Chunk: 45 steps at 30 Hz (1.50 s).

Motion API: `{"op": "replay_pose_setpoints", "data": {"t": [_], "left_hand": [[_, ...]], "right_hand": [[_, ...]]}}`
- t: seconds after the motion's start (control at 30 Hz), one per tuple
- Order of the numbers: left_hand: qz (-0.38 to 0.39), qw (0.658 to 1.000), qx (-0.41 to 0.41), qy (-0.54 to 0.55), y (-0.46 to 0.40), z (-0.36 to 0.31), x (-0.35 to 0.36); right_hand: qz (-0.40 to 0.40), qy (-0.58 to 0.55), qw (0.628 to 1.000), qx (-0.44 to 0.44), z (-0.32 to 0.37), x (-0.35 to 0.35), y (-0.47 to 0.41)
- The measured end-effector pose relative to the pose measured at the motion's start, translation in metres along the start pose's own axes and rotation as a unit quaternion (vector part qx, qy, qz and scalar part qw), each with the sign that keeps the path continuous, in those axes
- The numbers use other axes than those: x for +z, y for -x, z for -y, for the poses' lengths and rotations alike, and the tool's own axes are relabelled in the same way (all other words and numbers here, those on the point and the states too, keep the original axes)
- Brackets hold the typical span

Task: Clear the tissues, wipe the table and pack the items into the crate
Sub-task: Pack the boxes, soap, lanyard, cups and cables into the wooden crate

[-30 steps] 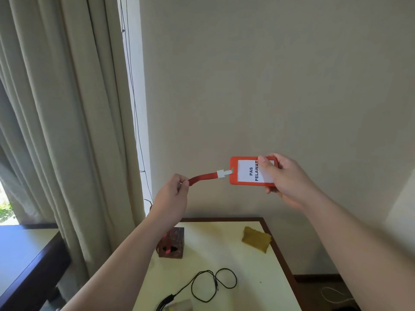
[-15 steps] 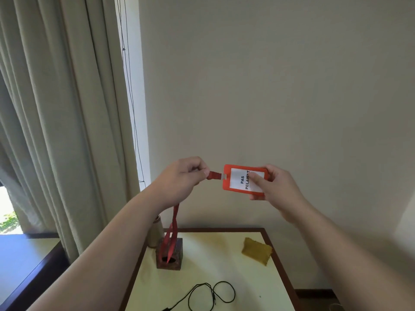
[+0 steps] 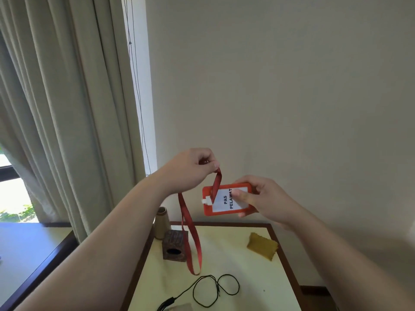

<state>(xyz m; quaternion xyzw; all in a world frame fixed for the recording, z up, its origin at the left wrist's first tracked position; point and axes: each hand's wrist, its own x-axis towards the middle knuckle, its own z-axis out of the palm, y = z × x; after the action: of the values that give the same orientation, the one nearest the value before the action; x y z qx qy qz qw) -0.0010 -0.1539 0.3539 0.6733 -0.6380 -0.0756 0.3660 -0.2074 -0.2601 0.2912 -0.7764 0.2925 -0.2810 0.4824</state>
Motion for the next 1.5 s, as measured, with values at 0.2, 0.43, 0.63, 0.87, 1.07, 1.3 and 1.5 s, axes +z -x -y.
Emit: {"op": "replay_pose_setpoints", "data": {"t": [0.2,0.43,0.63,0.87,1.07,1.3,1.5], "left_hand": [[0.091,0.992,-0.051,0.078,-0.007,0.014,0.001],[0.142,0.916,-0.102,0.36,0.012,0.037,0.032],[0.144,0.827,-0.091,0.535,0.024,0.056,0.045],[0.116,0.826,-0.102,0.541,0.025,0.059,0.042],[0.099,0.752,-0.217,0.614,0.03,0.055,0.045],[0.115,0.851,-0.244,0.45,0.055,0.061,0.094],[-0.052,0.843,-0.157,0.511,0.07,0.047,0.105]], "right_hand": [[0.076,-0.126,0.989,-0.008,0.003,-0.001,0.011],[0.063,-0.151,0.986,-0.025,0.017,0.001,0.015],[0.049,-0.221,0.974,0.0,0.02,0.005,0.017],[0.085,-0.245,0.966,0.023,0.03,0.01,0.02],[0.077,-0.247,0.966,-0.007,0.033,0.014,0.015],[0.012,-0.224,0.974,-0.033,0.031,0.017,0.006],[-0.043,-0.169,0.985,-0.019,0.027,0.017,-0.005]]}}
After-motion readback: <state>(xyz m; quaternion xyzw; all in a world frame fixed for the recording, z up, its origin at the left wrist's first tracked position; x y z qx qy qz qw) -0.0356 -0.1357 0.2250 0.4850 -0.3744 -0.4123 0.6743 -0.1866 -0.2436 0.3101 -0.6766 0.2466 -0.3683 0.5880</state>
